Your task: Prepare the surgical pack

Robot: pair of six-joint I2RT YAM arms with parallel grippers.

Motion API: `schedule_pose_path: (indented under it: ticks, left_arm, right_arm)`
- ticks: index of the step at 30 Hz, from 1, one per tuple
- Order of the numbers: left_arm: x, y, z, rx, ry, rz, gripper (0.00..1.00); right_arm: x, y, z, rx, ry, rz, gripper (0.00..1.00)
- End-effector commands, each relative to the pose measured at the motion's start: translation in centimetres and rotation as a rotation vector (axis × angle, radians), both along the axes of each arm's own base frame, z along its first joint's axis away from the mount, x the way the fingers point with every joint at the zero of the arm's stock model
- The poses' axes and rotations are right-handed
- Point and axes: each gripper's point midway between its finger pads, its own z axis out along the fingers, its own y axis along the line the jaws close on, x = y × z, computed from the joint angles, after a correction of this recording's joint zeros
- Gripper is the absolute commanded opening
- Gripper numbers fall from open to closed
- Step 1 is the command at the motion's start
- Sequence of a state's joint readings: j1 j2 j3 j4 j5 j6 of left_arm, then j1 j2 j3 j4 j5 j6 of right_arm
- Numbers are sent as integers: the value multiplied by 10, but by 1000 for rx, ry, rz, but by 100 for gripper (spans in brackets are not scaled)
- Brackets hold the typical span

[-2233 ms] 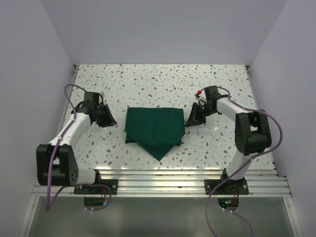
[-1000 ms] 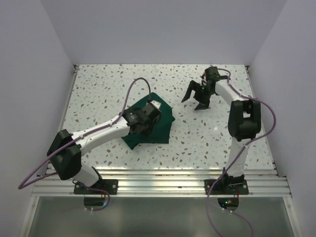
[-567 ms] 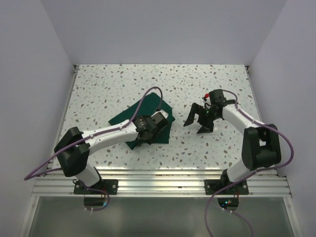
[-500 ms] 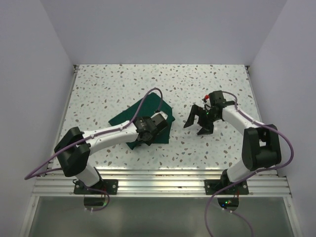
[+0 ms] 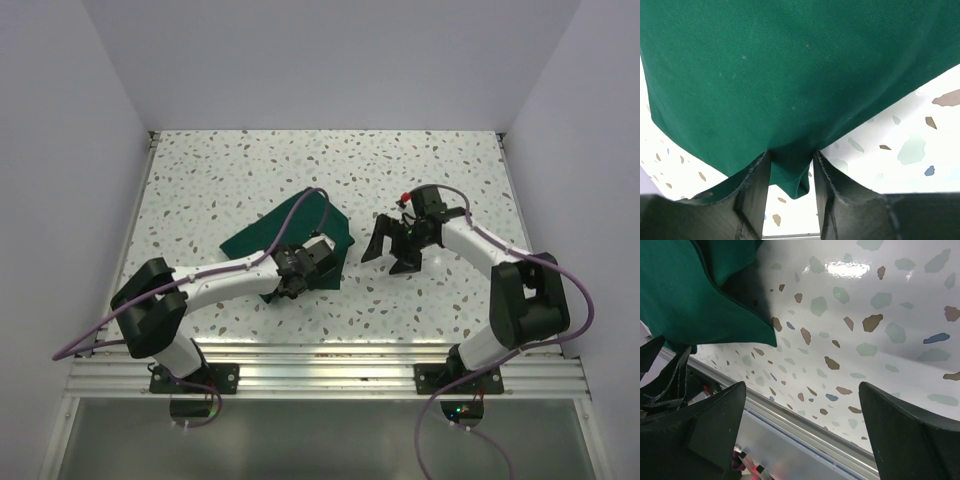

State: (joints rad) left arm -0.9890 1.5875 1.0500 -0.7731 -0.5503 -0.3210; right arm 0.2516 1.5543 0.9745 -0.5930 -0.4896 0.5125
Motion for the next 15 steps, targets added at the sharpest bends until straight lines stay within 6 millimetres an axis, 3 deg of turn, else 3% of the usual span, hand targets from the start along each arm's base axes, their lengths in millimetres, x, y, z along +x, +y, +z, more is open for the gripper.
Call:
schedule_pose_path:
  ticks: [1,9,10,15]
  left_arm:
    - [4,1,-1,13,-33,-3,42]
    - [10,2,-2,43,-51,-15,28]
    - [11,2,-1,45,-54,-14,22]
    - [16,-2,11,39,-78,-11,7]
  right_arm:
    - [2,13,10,26,-45,16,99]
    - [-5,24,6,30,-33,42,99]
    - [-6,25,6,30,-33,44,99]
    - [-8,34,5,49,-14,54,99]
